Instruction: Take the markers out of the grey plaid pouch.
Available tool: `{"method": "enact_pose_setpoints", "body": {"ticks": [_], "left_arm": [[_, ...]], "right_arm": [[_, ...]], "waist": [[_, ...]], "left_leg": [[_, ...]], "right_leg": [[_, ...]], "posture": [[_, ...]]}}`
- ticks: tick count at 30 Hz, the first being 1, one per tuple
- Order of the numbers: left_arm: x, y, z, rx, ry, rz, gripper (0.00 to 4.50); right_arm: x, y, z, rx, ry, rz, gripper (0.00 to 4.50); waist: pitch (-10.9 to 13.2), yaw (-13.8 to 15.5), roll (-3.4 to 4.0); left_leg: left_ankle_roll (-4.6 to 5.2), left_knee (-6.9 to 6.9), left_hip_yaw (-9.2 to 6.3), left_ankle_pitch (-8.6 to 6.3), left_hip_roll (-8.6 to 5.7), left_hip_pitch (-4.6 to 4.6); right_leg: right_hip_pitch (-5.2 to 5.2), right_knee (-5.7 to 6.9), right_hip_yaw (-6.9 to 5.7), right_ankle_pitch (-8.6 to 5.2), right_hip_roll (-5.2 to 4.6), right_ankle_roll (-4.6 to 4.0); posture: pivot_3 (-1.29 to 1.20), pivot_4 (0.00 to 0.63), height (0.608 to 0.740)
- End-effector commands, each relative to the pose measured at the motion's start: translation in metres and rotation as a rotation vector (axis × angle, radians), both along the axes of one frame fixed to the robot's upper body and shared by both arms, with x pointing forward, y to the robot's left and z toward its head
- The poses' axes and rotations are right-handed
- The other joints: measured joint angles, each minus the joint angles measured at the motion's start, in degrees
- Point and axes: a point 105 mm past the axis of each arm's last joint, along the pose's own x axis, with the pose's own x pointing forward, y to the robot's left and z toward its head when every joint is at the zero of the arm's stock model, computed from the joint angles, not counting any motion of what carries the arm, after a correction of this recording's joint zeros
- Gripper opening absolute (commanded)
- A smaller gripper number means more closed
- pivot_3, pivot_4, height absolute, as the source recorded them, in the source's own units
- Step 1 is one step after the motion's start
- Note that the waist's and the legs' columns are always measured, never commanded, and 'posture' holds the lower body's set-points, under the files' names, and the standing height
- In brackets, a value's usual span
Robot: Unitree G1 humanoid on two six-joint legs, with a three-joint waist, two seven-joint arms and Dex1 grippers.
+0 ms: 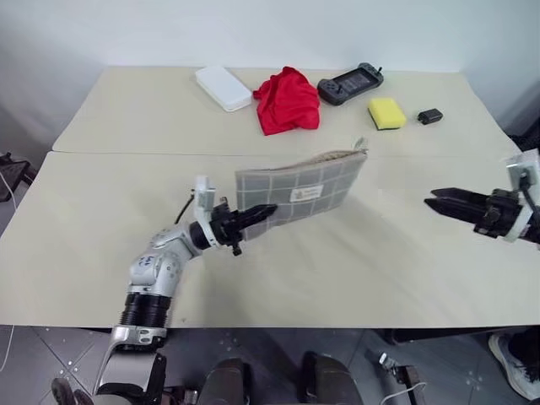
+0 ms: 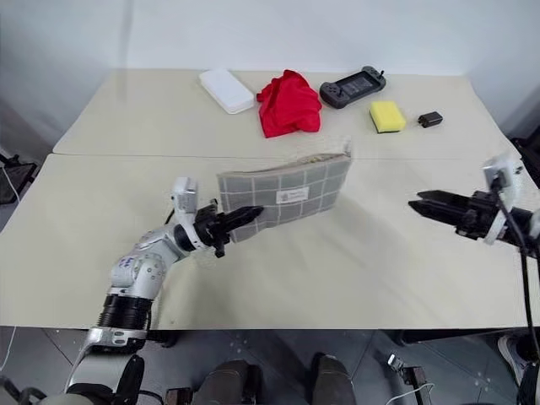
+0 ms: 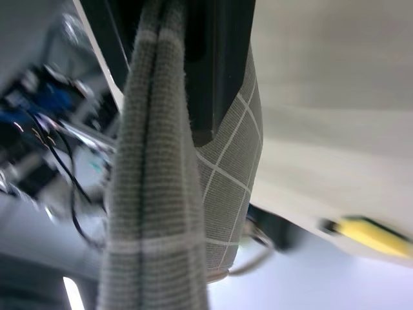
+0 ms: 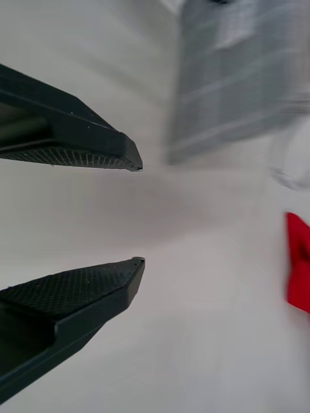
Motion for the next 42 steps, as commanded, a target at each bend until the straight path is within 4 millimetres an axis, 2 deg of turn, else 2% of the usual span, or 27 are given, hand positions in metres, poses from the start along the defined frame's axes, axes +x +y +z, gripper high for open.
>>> {"method": "enact_pose_setpoints", "body": {"ticks": [1,3,5,7,12,15,18,24,30,35,39,42], "left_arm": [[-0.008,-0.02,0.0,0.061,-0.116,-0.094,0.0],[-0.012,-0.028,-0.007,0.103,-0.155,-0.132,0.0],[-0.009,-0.037,-0.015,0.121,-0.208,-0.109,0.0],[-0.007,-0.04,-0.022,0.149,-0.261,-0.087,0.0],[-0.005,-0.039,-0.035,0.182,-0.329,-0.042,0.0],[-0.005,-0.038,-0.038,0.181,-0.341,-0.026,0.0],[-0.009,-0.038,-0.043,0.191,-0.348,-0.026,0.0],[-0.013,-0.034,-0.047,0.199,-0.338,-0.009,0.0],[-0.015,-0.031,-0.048,0.207,-0.329,0.004,0.0],[-0.015,-0.029,-0.048,0.211,-0.327,0.007,0.0],[-0.015,-0.029,-0.047,0.208,-0.326,0.011,0.0],[-0.012,-0.031,-0.041,0.193,-0.36,0.034,0.0]], "right_arm": [[-0.004,0.003,0.044,0.01,-0.139,0.018,1.83],[-0.006,0.014,0.055,0.015,-0.166,0.065,1.25],[-0.01,0.045,0.063,-0.028,-0.184,0.184,0.58],[-0.014,0.068,0.06,-0.103,-0.185,0.262,0.03],[-0.029,0.121,0.037,-0.26,-0.187,0.469,0.03],[-0.03,0.14,0.024,-0.312,-0.195,0.509,0.03],[-0.037,0.145,0.007,-0.364,-0.174,0.562,0.03],[-0.046,0.138,-0.021,-0.492,-0.143,0.623,0.03],[-0.046,0.135,-0.031,-0.56,-0.169,0.653,0.03],[-0.049,0.139,-0.022,-0.506,-0.202,0.672,0.03],[-0.037,0.134,-0.036,-0.653,-0.213,0.63,0.03],[-0.031,0.14,-0.045,-0.69,-0.213,0.621,0.62]], "waist": [[0.0,-0.06,0.0],[0.0,-0.01,0.0],[0.0,0.02,0.01],[0.0,0.02,0.01],[0.0,0.16,0.01],[0.0,0.19,0.01],[0.0,0.3,0.01],[0.0,0.13,0.01],[0.0,0.07,0.01],[0.0,0.07,0.01],[0.0,0.05,0.01],[0.0,0.04,0.01]], "left_leg": [[0.0,0.0,0.01,0.0,0.01,0.0],[0.0,0.0,0.01,0.0,0.02,0.0],[0.0,-0.01,-0.01,0.0,0.02,0.0],[0.0,0.0,-0.2,0.0,0.03,-0.01],[0.02,0.05,-0.49,-0.03,0.0,-0.03],[0.05,0.1,-0.5,-0.04,0.0,-0.07],[0.06,0.16,-0.66,-0.04,-0.02,-0.21],[0.12,0.21,-0.66,-0.05,-0.07,-0.34],[0.13,0.27,-0.67,-0.05,-0.04,-0.33],[0.13,0.28,-0.67,-0.05,-0.04,-0.34],[0.13,0.28,-0.67,-0.05,-0.04,-0.34],[0.12,0.29,-0.67,-0.05,-0.04,-0.33]], "right_leg": [[0.0,-0.01,0.0,0.0,0.01,0.0],[0.0,-0.03,-0.01,0.0,0.01,0.0],[0.0,-0.05,0.0,0.0,0.01,-0.01],[-0.02,-0.05,0.01,0.0,-0.01,-0.01],[-0.02,-0.04,-0.02,0.01,-0.07,-0.01],[-0.03,-0.03,-0.02,0.03,-0.09,0.01],[-0.03,-0.07,-0.15,0.04,-0.1,0.02],[-0.06,-0.17,-0.19,0.09,-0.08,0.12],[-0.05,-0.14,-0.19,0.1,-0.07,0.11],[-0.05,-0.14,-0.19,0.1,-0.07,0.12],[-0.05,-0.14,-0.19,0.1,-0.07,0.11],[-0.05,-0.13,-0.19,0.1,-0.07,0.11]], "posture": [[0.0,0.15,0.74],[0.0,0.15,0.74],[0.0,0.15,0.74],[0.0,0.15,0.74],[0.0,0.15,0.74],[0.0,0.15,0.74],[0.0,0.15,0.74],[0.0,0.15,0.74],[0.0,0.15,0.74],[0.0,0.15,0.74],[0.0,0.15,0.74],[0.0,0.15,0.74]]}}
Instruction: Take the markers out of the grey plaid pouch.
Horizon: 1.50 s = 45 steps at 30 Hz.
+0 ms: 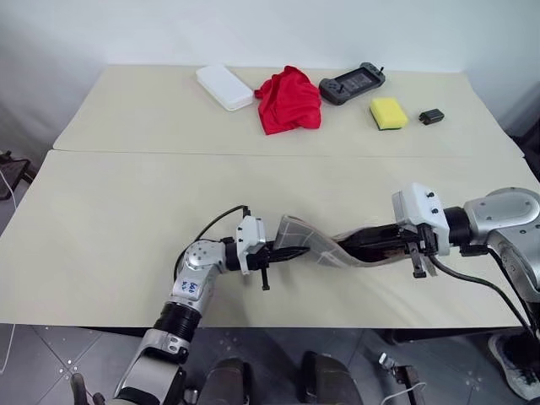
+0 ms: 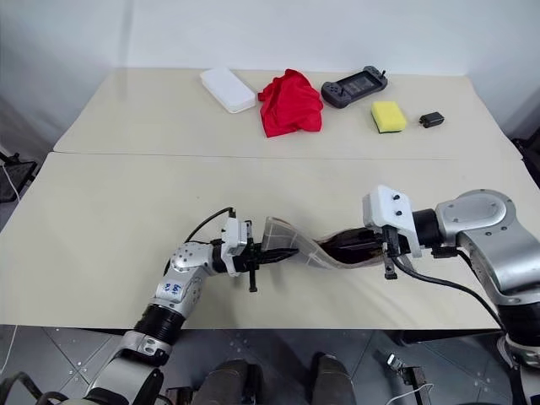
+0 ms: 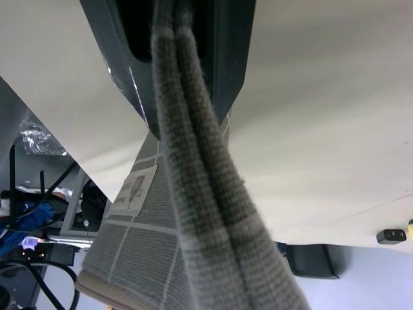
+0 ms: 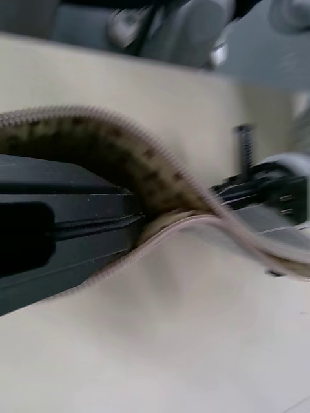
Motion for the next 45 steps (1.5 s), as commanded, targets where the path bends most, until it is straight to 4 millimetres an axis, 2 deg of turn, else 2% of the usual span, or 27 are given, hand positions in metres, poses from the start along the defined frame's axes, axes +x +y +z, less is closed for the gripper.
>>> {"method": "enact_pose_setpoints", "body": {"ticks": [1,5,12,17,21,25,27,30,32,36,38,41,45], "left_arm": [[0.003,0.002,0.007,-0.013,-0.044,0.035,0.0],[0.006,0.001,0.017,-0.068,-0.102,0.078,0.0],[0.005,-0.004,0.017,-0.063,-0.136,0.082,0.0],[0.005,-0.005,0.02,-0.071,-0.145,0.077,0.0],[0.003,-0.005,0.018,-0.069,-0.129,0.067,0.0],[0.003,-0.006,0.016,-0.072,-0.106,0.061,0.0],[0.002,-0.007,0.016,-0.072,-0.089,0.053,0.0],[0.002,-0.007,0.016,-0.073,-0.074,0.052,0.0],[0.002,-0.006,0.015,-0.076,-0.061,0.054,0.0],[0.002,-0.005,0.014,-0.074,-0.04,0.047,0.0],[0.001,-0.006,0.013,-0.073,-0.032,0.043,0.0],[0.003,-0.006,0.014,-0.079,-0.02,0.046,0.0],[0.008,-0.005,0.02,-0.116,0.014,0.062,0.0]], "right_arm": [[0.005,0.003,-0.005,-0.043,-0.031,-0.013,0.93],[-0.001,0.009,-0.009,-0.052,-0.042,0.0,2.22],[-0.004,0.013,-0.013,-0.124,-0.174,0.031,4.42],[0.002,0.016,-0.019,-0.164,-0.255,0.028,4.47],[0.009,0.028,-0.029,-0.167,-0.285,0.003,4.47],[0.022,0.038,-0.034,-0.158,-0.303,-0.102,4.47],[0.031,0.038,-0.036,-0.133,-0.287,-0.219,4.47],[0.032,0.036,-0.04,-0.135,-0.239,-0.28,4.47],[0.039,0.029,-0.036,-0.154,-0.271,-0.326,4.07],[0.056,0.019,-0.025,-0.237,-0.447,-0.337,4.07],[0.064,0.019,-0.016,-0.25,-0.535,-0.324,4.07],[0.071,0.022,-0.009,-0.255,-0.621,-0.287,3.52],[0.073,0.025,-0.011,-0.258,-0.65,-0.243,3.52]], "waist": [[0.0,0.01,0.0],[0.0,0.08,0.0],[0.0,0.06,0.0],[0.0,0.02,0.0],[0.0,0.0,0.0],[0.0,-0.02,0.0],[0.0,-0.03,0.01],[-0.01,-0.04,0.02],[-0.01,-0.04,0.01],[-0.01,-0.08,0.02],[-0.01,-0.23,0.01],[-0.01,-0.21,0.01],[-0.01,-0.14,0.01]], "left_leg": [[0.0,0.01,0.0,0.0,0.0,0.0],[0.0,0.03,0.0,0.0,0.0,-0.01],[0.0,0.06,0.01,0.0,-0.01,-0.01],[0.01,0.06,0.01,0.0,-0.01,-0.01],[0.01,0.06,0.04,0.01,-0.01,-0.01],[0.01,0.08,0.04,0.01,-0.01,-0.01],[0.01,0.09,0.04,0.01,0.0,-0.01],[0.01,0.1,0.02,0.01,0.0,-0.01],[0.01,0.13,0.01,0.01,0.0,-0.01],[0.01,0.19,0.03,0.01,-0.01,-0.01],[0.01,0.19,0.07,0.01,-0.01,-0.01],[0.0,0.19,0.14,0.01,-0.01,-0.01],[0.0,0.19,0.2,0.02,-0.01,-0.03]], "right_leg": [[0.0,0.01,0.0,0.0,0.0,0.0],[0.01,0.0,0.0,0.0,0.0,0.01],[0.01,0.01,0.0,0.01,0.0,0.01],[0.01,0.02,0.0,0.01,0.0,0.01],[0.01,0.03,0.0,0.01,0.01,0.01],[0.0,0.07,0.0,0.01,0.01,0.01],[0.01,0.09,0.0,0.01,0.02,0.01],[0.0,0.13,0.01,0.01,0.01,0.01],[0.01,0.13,0.01,0.01,0.02,0.01],[0.01,0.18,0.03,0.01,0.01,0.01],[0.0,0.19,0.04,0.01,0.01,0.01],[0.0,0.21,0.03,0.01,0.02,0.01],[0.0,0.19,0.0,0.01,0.02,0.01]], "posture": [[0.0,0.15,0.74],[0.0,0.15,0.74],[0.0,0.15,0.74],[0.0,0.15,0.74],[0.0,0.15,0.74],[0.0,0.15,0.74],[0.0,0.15,0.74],[0.0,0.15,0.74],[0.0,0.15,0.74],[0.0,0.15,0.74],[0.0,0.15,0.74],[0.0,0.15,0.74],[0.0,0.15,0.74]]}}
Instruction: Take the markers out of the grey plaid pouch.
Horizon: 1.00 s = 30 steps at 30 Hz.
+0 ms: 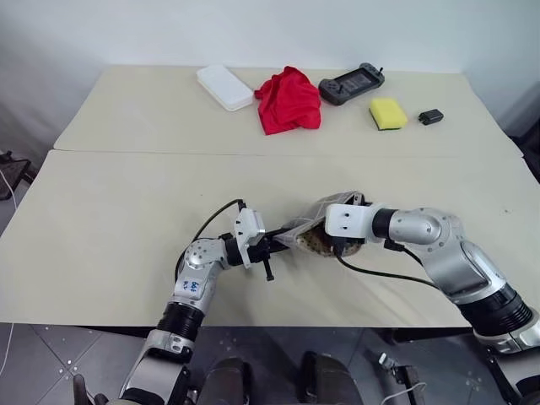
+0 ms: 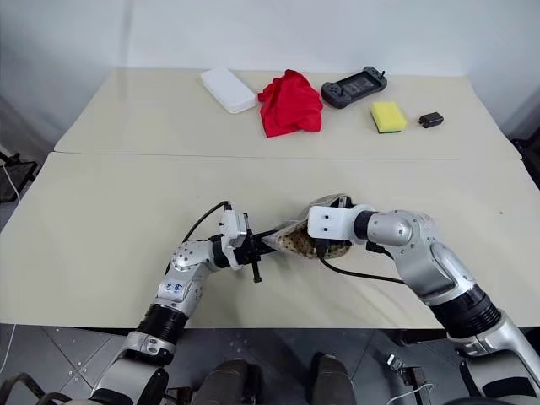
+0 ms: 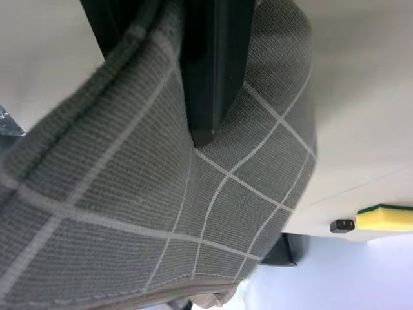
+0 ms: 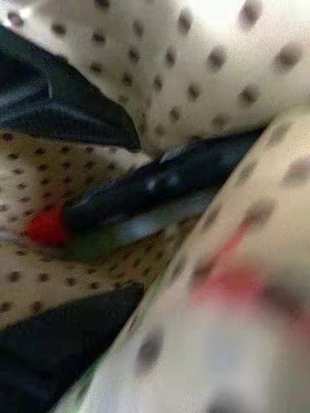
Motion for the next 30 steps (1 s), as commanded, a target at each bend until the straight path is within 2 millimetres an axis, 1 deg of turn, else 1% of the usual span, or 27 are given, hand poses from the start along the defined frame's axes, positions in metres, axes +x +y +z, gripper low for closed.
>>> {"method": "enact_pose_setpoints", "body": {"ticks": [1,5,7,12,18,20,22,25,27,30], "left_arm": [[0.0,-0.003,0.013,-0.062,0.01,-0.022,0.0],[0.006,-0.002,0.021,-0.117,0.071,-0.019,0.0],[0.007,-0.002,0.025,-0.136,0.105,-0.038,0.0],[0.006,-0.001,0.03,-0.154,0.157,-0.078,0.0],[0.006,0.003,0.033,-0.171,0.223,-0.111,0.0],[0.007,0.005,0.034,-0.172,0.232,-0.117,0.0],[0.007,0.005,0.034,-0.167,0.234,-0.123,0.0],[0.009,0.007,0.035,-0.166,0.224,-0.115,0.0],[0.011,0.008,0.037,-0.168,0.211,-0.1,0.0],[0.017,0.015,0.04,-0.177,0.172,-0.044,0.0]], "right_arm": [[0.009,-0.003,0.015,-0.012,-0.104,-0.001,3.52],[0.014,0.004,0.009,-0.023,-0.129,0.032,3.52],[0.018,0.008,0.008,-0.03,-0.172,0.051,3.52],[0.028,0.011,0.004,-0.064,-0.2,0.071,3.52],[0.032,0.02,-0.008,-0.126,-0.147,0.118,3.52],[0.035,0.021,-0.015,-0.15,-0.122,0.121,3.52],[0.038,0.021,-0.017,-0.143,-0.114,0.114,3.52],[0.04,0.02,-0.012,-0.125,-0.133,0.106,2.96],[0.041,0.02,-0.008,-0.12,-0.145,0.109,2.21],[0.037,0.015,0.004,-0.112,-0.175,0.124,1.34]], "waist": [[0.0,0.01,0.0],[0.0,-0.09,0.0],[0.0,-0.18,0.0],[0.0,-0.27,0.0],[0.0,-1.02,0.0],[0.0,-1.41,0.0],[0.0,-1.52,0.0],[0.0,-1.47,0.0],[0.0,-1.42,0.0],[0.0,-1.43,0.0]], "left_leg": [[0.0,0.0,0.01,0.0,0.0,-0.01],[0.01,0.0,0.03,0.02,0.0,-0.01],[0.01,0.0,0.02,0.02,0.0,-0.01],[0.01,0.0,0.02,0.03,0.0,-0.01],[-0.01,-0.01,-0.01,0.04,0.01,-0.02],[-0.01,-0.01,-0.02,0.04,0.01,-0.02],[-0.02,-0.01,-0.03,0.05,0.01,-0.01],[-0.03,-0.01,-0.05,0.06,0.02,0.0],[-0.03,-0.01,-0.06,0.06,0.02,-0.01],[-0.03,-0.01,-0.06,0.06,0.02,-0.01]], "right_leg": [[0.0,0.0,0.0,0.0,0.0,0.0],[0.01,0.01,0.0,0.0,0.0,0.0],[0.0,0.02,0.01,0.0,0.0,0.0],[0.0,0.02,0.01,0.0,0.0,0.0],[0.0,0.02,-0.01,0.0,0.01,0.0],[0.0,0.03,-0.01,0.0,0.01,0.0],[0.0,0.03,0.0,0.0,0.02,0.0],[0.0,0.05,0.0,0.0,0.02,-0.01],[0.0,0.05,0.01,0.0,0.01,0.0],[0.0,0.05,0.01,0.0,0.01,0.0]], "posture": [[0.0,0.15,0.74],[0.0,0.15,0.74],[0.0,0.15,0.74],[0.0,0.15,0.74],[0.0,0.15,0.74],[0.0,0.15,0.74],[0.0,0.15,0.74],[0.0,0.15,0.74],[0.0,0.15,0.74],[0.0,0.15,0.74]]}}
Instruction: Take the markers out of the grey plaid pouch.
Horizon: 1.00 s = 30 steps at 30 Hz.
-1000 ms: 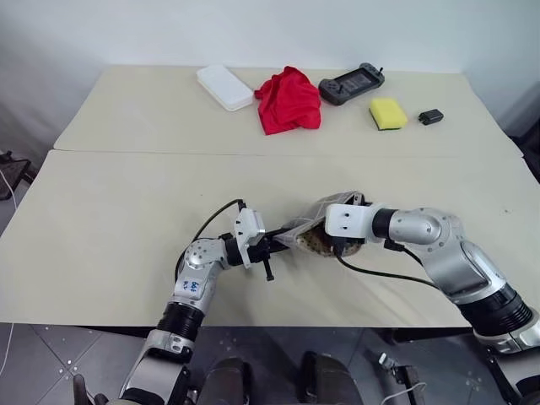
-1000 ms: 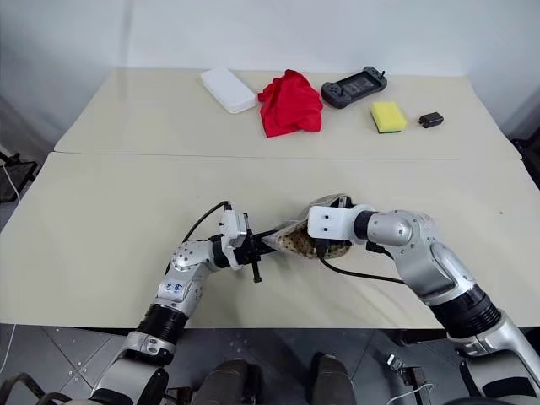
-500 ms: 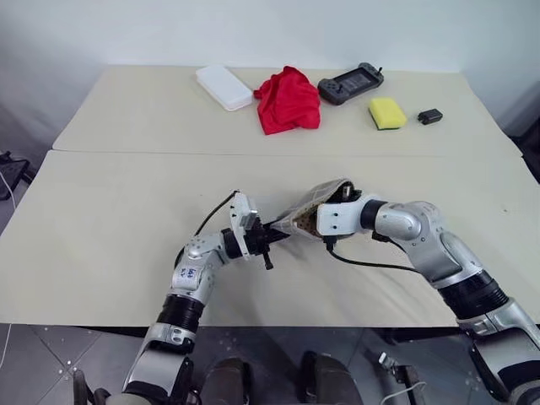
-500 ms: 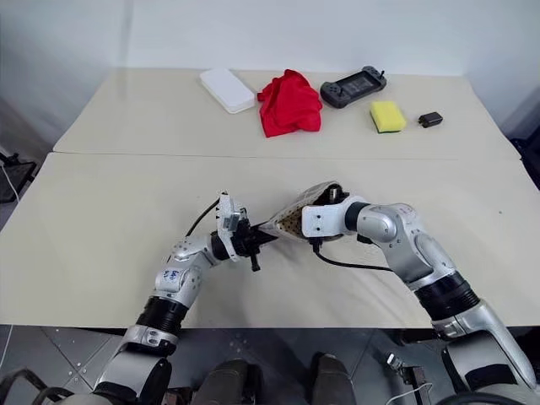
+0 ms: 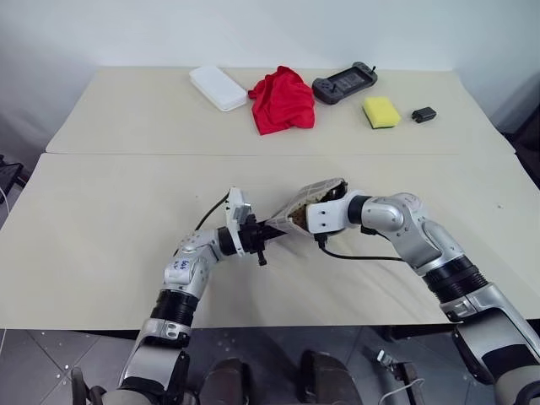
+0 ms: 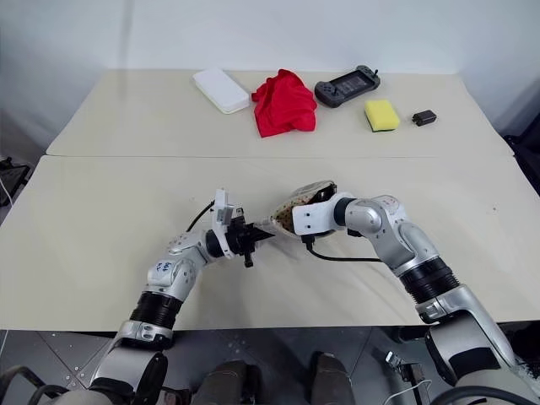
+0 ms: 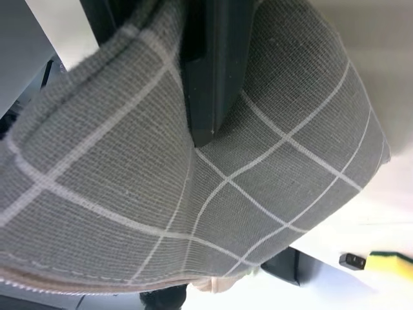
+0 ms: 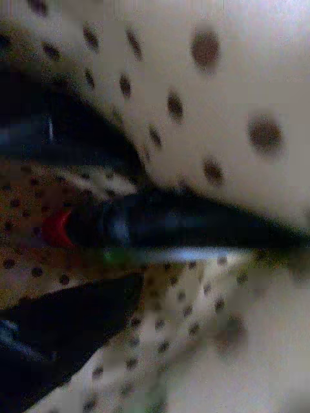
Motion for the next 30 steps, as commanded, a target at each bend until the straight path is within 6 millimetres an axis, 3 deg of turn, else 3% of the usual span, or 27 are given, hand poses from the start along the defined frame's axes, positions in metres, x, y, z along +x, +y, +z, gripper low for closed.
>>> {"method": "enact_pose_setpoints", "body": {"ticks": [1,3,13,19,24,27,30], "left_arm": [[0.004,0.006,0.025,-0.054,-0.121,0.032,0.0],[0.009,0.011,0.026,-0.045,-0.146,0.068,0.0],[0.023,0.04,0.008,0.163,-0.343,0.169,0.0],[0.019,0.039,-0.001,0.165,-0.344,0.157,0.0],[0.017,0.037,-0.002,0.16,-0.34,0.142,0.0],[0.009,0.036,-0.003,0.135,-0.309,0.078,0.0],[0.004,0.038,-0.001,0.11,-0.299,0.042,0.0]], "right_arm": [[-0.003,-0.011,0.015,0.001,-0.038,0.005,1.01],[-0.006,-0.011,0.02,0.013,-0.05,0.026,0.57],[-0.026,-0.024,0.043,0.142,-0.01,0.08,0.58],[-0.034,-0.037,0.046,0.268,0.064,0.086,0.58],[-0.048,-0.032,0.051,0.336,0.086,0.182,0.58],[-0.077,-0.024,0.079,0.619,0.206,0.324,0.58],[-0.092,-0.022,0.103,0.782,0.295,0.37,0.58]], "waist": [[0.0,0.04,0.0],[0.0,0.09,0.0],[0.0,0.07,0.0],[0.0,0.25,-0.01],[0.0,0.11,-0.01],[0.0,0.24,-0.01],[0.01,0.23,-0.01]], "left_leg": [[0.0,0.0,-0.02,0.0,0.0,0.0],[0.0,0.0,-0.03,0.0,0.0,-0.01],[0.0,0.0,0.07,0.0,-0.01,-0.01],[0.02,0.0,0.09,0.0,-0.03,-0.03],[0.02,0.0,0.14,0.0,-0.02,-0.03],[0.02,0.0,0.14,0.0,-0.02,-0.03],[0.04,0.01,0.01,0.0,-0.02,-0.04]], "right_leg": [[0.0,0.0,0.0,0.0,0.0,0.0],[0.0,-0.01,-0.01,0.0,0.0,0.0],[-0.01,-0.02,-0.02,0.0,0.0,0.0],[0.0,-0.02,-0.05,0.0,-0.01,0.0],[0.0,-0.02,-0.07,0.0,0.0,0.0],[0.0,-0.01,-0.08,0.0,0.0,0.0],[0.0,-0.01,-0.06,0.0,-0.01,0.0]], "posture": [[0.0,0.15,0.74],[0.0,0.15,0.74],[0.0,0.15,0.74],[0.0,0.15,0.74],[0.0,0.15,0.74],[0.0,0.15,0.74],[0.0,0.15,0.74]]}}
